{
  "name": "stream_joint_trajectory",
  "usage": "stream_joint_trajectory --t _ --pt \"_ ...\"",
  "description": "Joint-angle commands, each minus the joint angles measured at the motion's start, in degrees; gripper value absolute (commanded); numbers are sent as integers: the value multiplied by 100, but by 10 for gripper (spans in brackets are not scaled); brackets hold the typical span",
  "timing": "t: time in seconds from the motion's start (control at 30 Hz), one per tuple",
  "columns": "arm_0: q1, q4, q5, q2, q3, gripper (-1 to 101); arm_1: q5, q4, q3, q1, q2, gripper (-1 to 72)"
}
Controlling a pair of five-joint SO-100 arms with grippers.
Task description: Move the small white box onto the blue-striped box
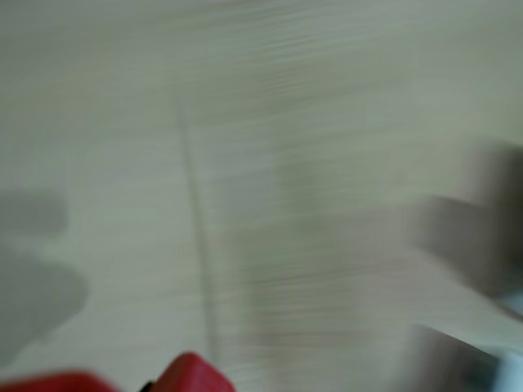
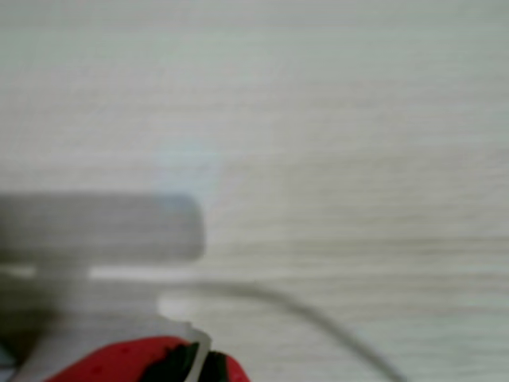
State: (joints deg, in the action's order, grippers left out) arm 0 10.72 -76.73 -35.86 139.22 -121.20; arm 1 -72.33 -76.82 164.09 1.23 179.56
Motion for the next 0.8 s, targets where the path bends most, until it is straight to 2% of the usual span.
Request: stream_joint_trajectory --t 0.0,0.07,0.17,0.3,0.37,0.43,0.5,0.53,0.67,0.77 --pt "-1081 650 -694 1608 -1793 -1 141 -141 -62 -167 158 2" --pt "-1239 782 -870 2839 -2927 -1 141 -185 -62 -167 167 2" --pt "-1512 308 -1160 4790 -4148 -2 132 -202 -62 -123 167 2" --pt "-2021 510 -1415 4816 -4526 -2 149 -246 -62 -149 176 2" --pt "-2320 668 -3182 4808 -5133 -1 -369 -510 -62 -18 176 2" --pt "-2479 686 -3234 4808 -5177 -1 -255 -510 -62 229 185 4" --pt "-2725 712 -3313 4808 -5229 -1 334 -492 -62 308 185 5" --pt "-2830 729 -3252 4808 -5229 -1 448 -483 -62 308 185 5" --pt "-2769 721 -3806 4808 -5291 0 633 -492 -62 308 185 5" --pt "-2180 721 -3753 4808 -5291 0 650 -510 -62 387 185 2"
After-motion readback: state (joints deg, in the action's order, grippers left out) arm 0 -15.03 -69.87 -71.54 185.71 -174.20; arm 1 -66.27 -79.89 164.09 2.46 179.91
